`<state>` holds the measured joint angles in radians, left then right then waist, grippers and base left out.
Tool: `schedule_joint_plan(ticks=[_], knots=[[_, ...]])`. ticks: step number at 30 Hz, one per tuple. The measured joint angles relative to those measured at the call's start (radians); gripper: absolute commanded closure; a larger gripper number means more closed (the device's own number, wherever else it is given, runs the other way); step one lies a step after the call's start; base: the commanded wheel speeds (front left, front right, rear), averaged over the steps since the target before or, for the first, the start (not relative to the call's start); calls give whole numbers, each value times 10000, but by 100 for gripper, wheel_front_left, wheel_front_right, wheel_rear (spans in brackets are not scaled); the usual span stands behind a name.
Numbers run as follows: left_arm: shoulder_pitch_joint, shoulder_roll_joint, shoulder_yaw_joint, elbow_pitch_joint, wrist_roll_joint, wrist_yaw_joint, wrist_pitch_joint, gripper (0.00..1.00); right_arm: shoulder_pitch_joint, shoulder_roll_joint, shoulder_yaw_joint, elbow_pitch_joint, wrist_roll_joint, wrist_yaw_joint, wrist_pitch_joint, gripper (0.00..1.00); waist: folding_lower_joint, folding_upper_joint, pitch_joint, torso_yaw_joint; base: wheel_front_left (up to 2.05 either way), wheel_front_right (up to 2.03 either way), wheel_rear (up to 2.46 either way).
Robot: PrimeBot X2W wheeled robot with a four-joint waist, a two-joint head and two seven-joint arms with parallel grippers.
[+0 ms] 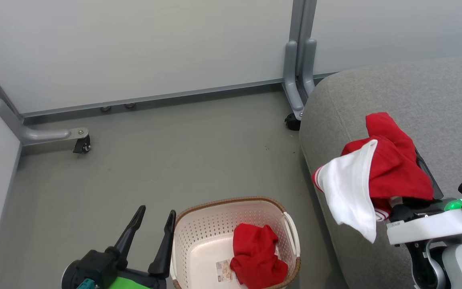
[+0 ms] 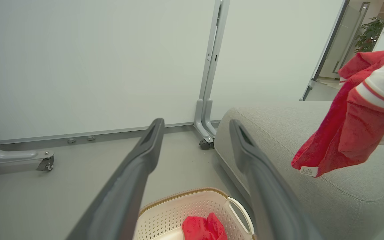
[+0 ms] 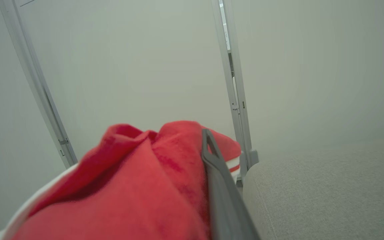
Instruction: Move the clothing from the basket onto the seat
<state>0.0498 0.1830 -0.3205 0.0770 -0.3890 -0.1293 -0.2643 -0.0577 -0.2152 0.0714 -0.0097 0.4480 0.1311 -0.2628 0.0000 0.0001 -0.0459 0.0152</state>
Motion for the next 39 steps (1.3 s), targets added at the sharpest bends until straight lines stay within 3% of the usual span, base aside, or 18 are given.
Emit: schedule_joint_plan(ticks=[6, 17, 31, 39], knots=[[491, -460, 715, 533, 222, -2, 0, 0, 328, 259, -422, -77, -52, 0, 0, 100, 0, 0, -98, 278, 0, 0, 0], [838, -748, 1198, 913, 397, -13, 2, 0, 488, 447, -546, -40, -121, 0, 0, 100, 0, 0, -129, 497, 0, 0, 0], [824, -807, 1271, 855, 424, -13, 2, 0, 453, 481, -637, -12, -117, 0, 0, 100, 0, 0, -110, 313, 0, 0, 0], [809, -784, 993, 769, 368, -13, 2, 0, 306, 453, -757, -90, -134, 0, 0, 100, 0, 0, -60, -191, 0, 0, 0]])
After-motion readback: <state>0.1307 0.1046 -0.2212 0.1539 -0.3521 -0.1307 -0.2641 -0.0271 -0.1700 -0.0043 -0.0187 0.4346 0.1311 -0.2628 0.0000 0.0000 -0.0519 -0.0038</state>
